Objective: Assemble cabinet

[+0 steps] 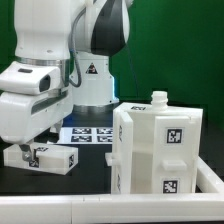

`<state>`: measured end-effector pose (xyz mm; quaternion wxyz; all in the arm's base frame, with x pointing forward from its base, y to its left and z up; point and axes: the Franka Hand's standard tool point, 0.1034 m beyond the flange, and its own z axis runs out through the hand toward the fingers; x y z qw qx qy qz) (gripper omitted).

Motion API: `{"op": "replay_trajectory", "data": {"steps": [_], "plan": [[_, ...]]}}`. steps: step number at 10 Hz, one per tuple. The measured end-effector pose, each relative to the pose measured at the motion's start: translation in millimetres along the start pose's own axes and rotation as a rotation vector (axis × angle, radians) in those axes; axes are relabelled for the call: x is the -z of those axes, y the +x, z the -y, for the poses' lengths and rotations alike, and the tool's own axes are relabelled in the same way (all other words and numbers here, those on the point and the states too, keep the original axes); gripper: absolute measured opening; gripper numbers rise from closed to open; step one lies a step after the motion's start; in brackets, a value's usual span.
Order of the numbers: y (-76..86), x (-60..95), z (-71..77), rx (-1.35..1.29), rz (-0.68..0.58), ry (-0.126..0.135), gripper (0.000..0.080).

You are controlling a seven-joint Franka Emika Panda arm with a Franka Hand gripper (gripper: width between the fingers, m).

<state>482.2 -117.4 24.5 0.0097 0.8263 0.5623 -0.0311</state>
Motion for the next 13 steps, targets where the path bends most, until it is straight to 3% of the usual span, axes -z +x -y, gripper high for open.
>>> {"op": "replay_trajectory", "data": {"steps": [3, 6, 7, 8, 9, 11, 12, 13], "plan": [[-5.6, -15.0, 6.8, -0.007, 0.011, 0.028, 0.0798], [-9.2, -16.8, 6.2, -0.023, 0.012, 0.03, 0.0792], [-9.3, -16.8, 6.3, -0.024, 0.012, 0.031, 0.0638], [-9.5, -16.7, 6.1, -0.025, 0.012, 0.03, 0.0638], [-9.6, -16.8, 6.1, -0.026, 0.012, 0.03, 0.0553], [-8.6, -15.7, 6.3, -0.032, 0.012, 0.033, 0.0553], [-0.5, 2.3, 6.3, -0.045, 0.008, 0.05, 0.0553], [8.7, 32.4, 3.4, -0.043, 0.003, 0.049, 0.0553]]}}
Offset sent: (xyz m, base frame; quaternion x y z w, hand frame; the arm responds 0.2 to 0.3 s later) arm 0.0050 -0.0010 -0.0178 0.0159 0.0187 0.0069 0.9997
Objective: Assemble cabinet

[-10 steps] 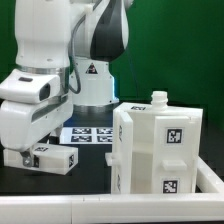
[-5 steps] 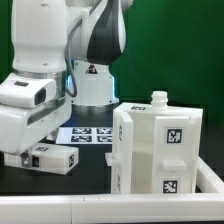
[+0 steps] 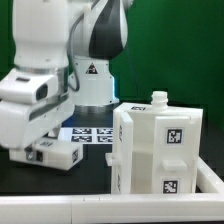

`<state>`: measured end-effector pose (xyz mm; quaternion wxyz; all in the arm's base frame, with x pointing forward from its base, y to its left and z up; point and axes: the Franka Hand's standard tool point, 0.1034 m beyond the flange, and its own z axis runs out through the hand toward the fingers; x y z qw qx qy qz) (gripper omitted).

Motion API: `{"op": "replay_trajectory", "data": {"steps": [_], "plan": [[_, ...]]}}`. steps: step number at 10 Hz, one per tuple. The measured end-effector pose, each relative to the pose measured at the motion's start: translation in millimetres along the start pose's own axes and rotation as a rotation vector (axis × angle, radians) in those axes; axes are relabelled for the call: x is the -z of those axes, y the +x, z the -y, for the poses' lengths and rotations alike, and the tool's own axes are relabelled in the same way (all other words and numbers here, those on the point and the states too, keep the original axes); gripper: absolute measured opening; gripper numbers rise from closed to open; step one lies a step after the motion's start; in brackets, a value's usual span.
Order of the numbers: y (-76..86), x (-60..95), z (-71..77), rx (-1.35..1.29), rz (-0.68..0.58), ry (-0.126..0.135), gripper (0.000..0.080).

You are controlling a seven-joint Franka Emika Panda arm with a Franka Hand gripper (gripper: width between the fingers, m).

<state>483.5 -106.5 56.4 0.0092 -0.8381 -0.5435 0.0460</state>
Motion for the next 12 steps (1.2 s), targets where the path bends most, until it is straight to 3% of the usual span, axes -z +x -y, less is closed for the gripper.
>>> {"op": "replay_trajectory", "data": {"steps": [1, 2, 3, 7, 8, 9, 11, 12], "plan": [[8.8, 27.3, -1.2, -0.017, -0.001, -0.01, 0.0553], [20.5, 53.6, -3.1, -0.018, 0.0, -0.04, 0.0554], [28.3, 65.0, -0.9, -0.046, -0.003, -0.066, 0.0554], [27.9, 62.9, 0.8, -0.044, 0.0, -0.055, 0.0555], [36.5, 81.7, -0.4, -0.043, 0.006, -0.033, 0.0555], [52.7, 107.7, -8.1, -0.046, 0.014, -0.027, 0.0555], [93.2, 142.1, -21.3, -0.109, 0.045, 0.005, 0.0555], [110.8, 152.0, -33.9, -0.099, 0.037, -0.012, 0.0555]]}}
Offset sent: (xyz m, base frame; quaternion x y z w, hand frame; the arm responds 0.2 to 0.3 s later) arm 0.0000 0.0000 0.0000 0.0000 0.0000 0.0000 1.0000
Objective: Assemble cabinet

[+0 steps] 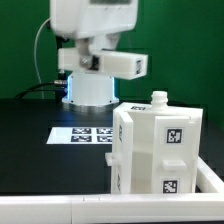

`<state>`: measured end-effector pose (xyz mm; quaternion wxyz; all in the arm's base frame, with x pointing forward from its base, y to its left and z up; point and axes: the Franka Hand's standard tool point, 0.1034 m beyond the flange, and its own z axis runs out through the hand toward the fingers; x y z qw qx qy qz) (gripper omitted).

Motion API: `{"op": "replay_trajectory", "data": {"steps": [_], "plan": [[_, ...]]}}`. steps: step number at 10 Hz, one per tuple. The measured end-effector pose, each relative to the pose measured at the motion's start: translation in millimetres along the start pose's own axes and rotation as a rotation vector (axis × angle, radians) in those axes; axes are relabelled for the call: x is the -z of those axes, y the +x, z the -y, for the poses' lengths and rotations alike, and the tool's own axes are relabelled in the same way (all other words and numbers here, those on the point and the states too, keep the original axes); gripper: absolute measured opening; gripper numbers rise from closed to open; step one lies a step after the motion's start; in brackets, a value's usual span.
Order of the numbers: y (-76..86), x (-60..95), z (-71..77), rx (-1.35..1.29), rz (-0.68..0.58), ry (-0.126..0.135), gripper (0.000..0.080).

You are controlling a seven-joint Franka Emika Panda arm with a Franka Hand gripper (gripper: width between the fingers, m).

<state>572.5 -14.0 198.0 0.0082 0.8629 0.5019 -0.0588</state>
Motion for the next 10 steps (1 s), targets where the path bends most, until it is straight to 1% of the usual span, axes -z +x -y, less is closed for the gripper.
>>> {"op": "replay_trajectory", "data": {"steps": [1, 2, 4, 5, 6, 7, 8, 9, 10], "plan": [[2.8, -3.9, -5.2, 0.04, -0.029, -0.031, 0.0555], [-1.1, -7.1, -2.1, 0.031, -0.021, -0.02, 0.0555], [-0.5, -7.6, -2.6, 0.032, -0.021, -0.02, 0.0555], [1.2, -8.0, -1.1, 0.032, -0.018, -0.014, 0.0555], [14.6, -1.5, 3.4, 0.042, 0.007, 0.033, 0.0555], [37.8, 7.2, -4.5, 0.068, -0.003, 0.02, 0.0555], [53.8, 11.6, -8.8, 0.086, -0.014, 0.006, 0.0555], [59.0, 9.8, -7.1, 0.093, -0.016, 0.006, 0.0555], [62.5, 4.7, -6.2, 0.08, -0.016, 0.007, 0.0555]]}}
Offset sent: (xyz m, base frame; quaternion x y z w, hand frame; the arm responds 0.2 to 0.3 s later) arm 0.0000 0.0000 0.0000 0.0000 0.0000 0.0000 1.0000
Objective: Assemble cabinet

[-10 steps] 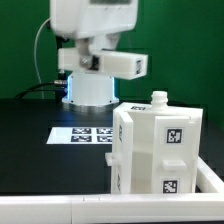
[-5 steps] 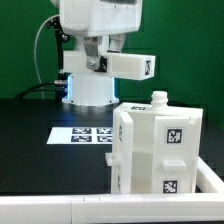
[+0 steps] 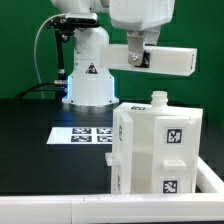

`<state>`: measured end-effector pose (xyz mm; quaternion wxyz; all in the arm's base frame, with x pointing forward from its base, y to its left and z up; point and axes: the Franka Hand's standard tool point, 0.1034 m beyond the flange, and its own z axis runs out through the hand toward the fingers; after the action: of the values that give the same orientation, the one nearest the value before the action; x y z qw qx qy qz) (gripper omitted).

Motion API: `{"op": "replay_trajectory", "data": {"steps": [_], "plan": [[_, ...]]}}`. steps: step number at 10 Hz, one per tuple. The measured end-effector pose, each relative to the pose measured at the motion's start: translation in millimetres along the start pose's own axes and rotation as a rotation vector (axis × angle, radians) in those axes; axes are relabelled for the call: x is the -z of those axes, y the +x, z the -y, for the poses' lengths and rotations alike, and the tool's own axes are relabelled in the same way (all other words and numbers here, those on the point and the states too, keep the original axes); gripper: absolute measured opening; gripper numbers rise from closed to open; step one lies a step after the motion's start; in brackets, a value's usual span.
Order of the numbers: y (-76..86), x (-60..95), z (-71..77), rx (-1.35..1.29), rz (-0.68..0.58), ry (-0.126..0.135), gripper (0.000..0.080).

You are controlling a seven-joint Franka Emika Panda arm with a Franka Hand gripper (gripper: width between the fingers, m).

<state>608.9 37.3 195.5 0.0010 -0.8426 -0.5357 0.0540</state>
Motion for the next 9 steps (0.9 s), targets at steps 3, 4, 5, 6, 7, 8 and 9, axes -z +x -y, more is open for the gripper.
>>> {"op": "replay_trajectory", "data": {"steps": [3, 4, 5, 6, 7, 8, 9], "plan": [[4.9, -16.4, 2.4, -0.004, 0.002, 0.007, 0.0555], [6.3, -20.9, 3.9, -0.001, 0.001, 0.007, 0.0555], [6.5, -23.0, 4.4, -0.002, 0.003, 0.01, 0.0555], [8.1, -24.0, 5.5, -0.003, 0.003, 0.012, 0.0555], [11.0, -24.5, 6.8, -0.003, 0.001, 0.01, 0.0555], [13.2, -24.5, 6.6, -0.001, -0.003, 0.005, 0.0555], [14.6, -25.9, 7.3, -0.001, -0.004, 0.004, 0.0555]]}}
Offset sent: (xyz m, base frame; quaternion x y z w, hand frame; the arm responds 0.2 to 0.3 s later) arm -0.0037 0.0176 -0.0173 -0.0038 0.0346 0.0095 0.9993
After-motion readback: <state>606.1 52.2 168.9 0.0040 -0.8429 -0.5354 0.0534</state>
